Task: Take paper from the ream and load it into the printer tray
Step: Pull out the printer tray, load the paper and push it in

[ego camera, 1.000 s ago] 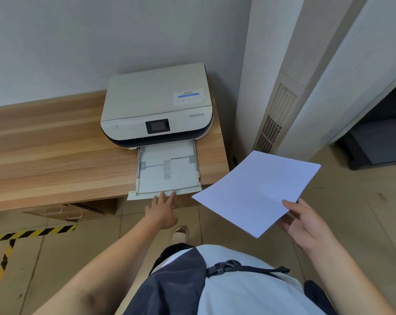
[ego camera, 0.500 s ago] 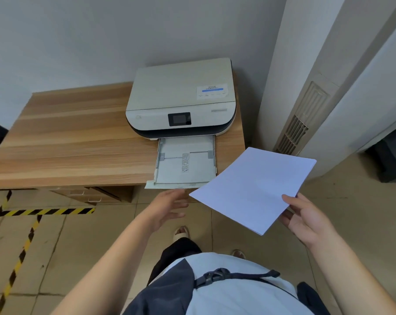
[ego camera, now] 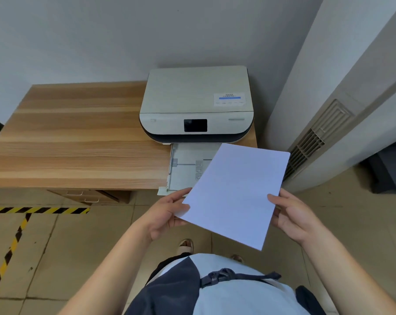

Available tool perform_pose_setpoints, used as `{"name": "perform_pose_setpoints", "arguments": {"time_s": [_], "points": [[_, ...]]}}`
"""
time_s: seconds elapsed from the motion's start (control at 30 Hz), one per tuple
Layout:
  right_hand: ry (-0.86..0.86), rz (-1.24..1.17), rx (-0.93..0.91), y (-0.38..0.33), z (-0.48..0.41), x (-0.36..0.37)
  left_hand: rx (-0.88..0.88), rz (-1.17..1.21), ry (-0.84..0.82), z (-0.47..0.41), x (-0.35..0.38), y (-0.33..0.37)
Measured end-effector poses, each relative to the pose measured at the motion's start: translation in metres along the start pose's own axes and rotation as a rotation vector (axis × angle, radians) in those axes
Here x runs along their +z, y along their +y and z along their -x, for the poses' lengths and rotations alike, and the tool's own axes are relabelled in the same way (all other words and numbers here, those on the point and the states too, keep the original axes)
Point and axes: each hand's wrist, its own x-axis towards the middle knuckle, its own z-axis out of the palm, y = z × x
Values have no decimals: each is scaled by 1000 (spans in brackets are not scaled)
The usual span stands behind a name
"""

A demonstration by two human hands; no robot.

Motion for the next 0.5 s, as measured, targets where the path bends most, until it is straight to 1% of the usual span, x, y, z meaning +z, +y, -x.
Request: {"name": "perform_pose_setpoints", "arguments": {"time_s": [0.13, 0.33, 0.5], "points": [[22, 26, 27, 9, -20, 30, 19, 6, 2, 8, -24, -5], [192, 74, -20, 29, -48, 81, -10, 77, 119, 13, -52, -27], [238, 90, -61, 34, -63, 111, -29, 157, 217, 12, -64, -37]]}}
